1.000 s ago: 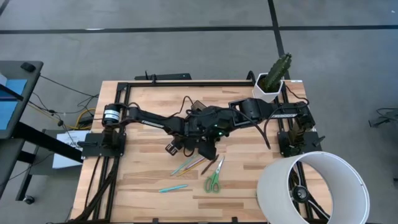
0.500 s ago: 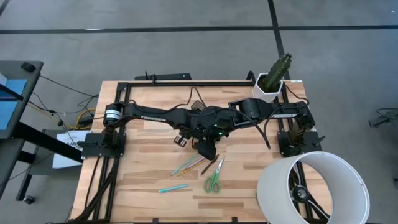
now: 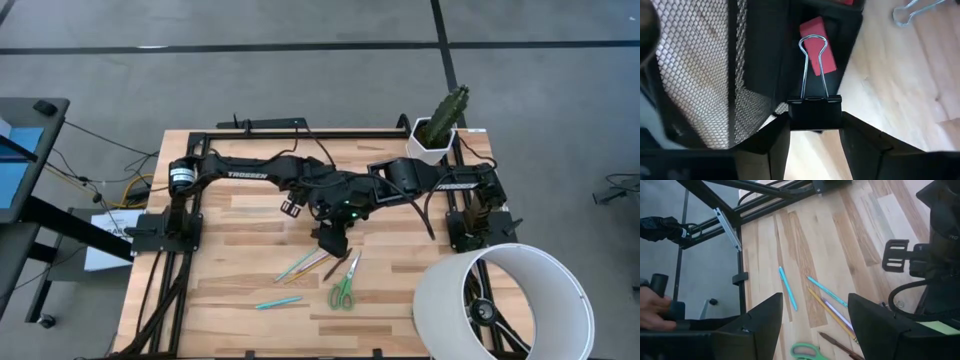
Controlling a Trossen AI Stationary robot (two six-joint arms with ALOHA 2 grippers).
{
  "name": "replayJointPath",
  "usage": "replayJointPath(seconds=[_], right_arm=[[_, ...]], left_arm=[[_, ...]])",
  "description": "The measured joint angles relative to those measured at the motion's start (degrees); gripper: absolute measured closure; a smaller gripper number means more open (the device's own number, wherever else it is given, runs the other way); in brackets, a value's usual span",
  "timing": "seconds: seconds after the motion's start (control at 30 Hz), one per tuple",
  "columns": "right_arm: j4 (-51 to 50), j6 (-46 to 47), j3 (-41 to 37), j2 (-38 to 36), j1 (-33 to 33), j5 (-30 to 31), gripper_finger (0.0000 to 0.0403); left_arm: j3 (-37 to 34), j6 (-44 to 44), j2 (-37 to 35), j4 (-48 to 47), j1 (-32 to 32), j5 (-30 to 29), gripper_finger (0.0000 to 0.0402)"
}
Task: Pick and place office supplies into organizer
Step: Put the left black binder clip into the black desk organizer, then put the black binder clip into the black desk organizer
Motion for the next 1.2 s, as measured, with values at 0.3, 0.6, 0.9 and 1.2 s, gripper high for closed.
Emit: replayJointPath(seconds=[0.3, 0.6, 0.9, 1.2], right_arm=[[0.9, 0.0, 0.0, 0.0, 0.0, 0.0, 0.0184], [0.5, 0.0, 0.0, 0.0, 0.0, 0.0, 0.0184], [-2.6, -1.5, 0.0, -2.3, -0.5, 0.1, 0.0184], [2.0, -1.6, 0.0, -4.1, -0.1, 0.2, 0.0184]], left_arm=[[0.0, -0.2, 0.0, 4.4, 0.0, 0.5, 0.0199], [0.1, -0.6, 0.0, -2.1, -2.6, 2.3, 0.0162], [0.2, -1.6, -0.6, -5.9, -10.6, 18.3, 0.0183], [0.2, 15.4, 0.6, 7.5, -17.1, 10.3, 0.0193]])
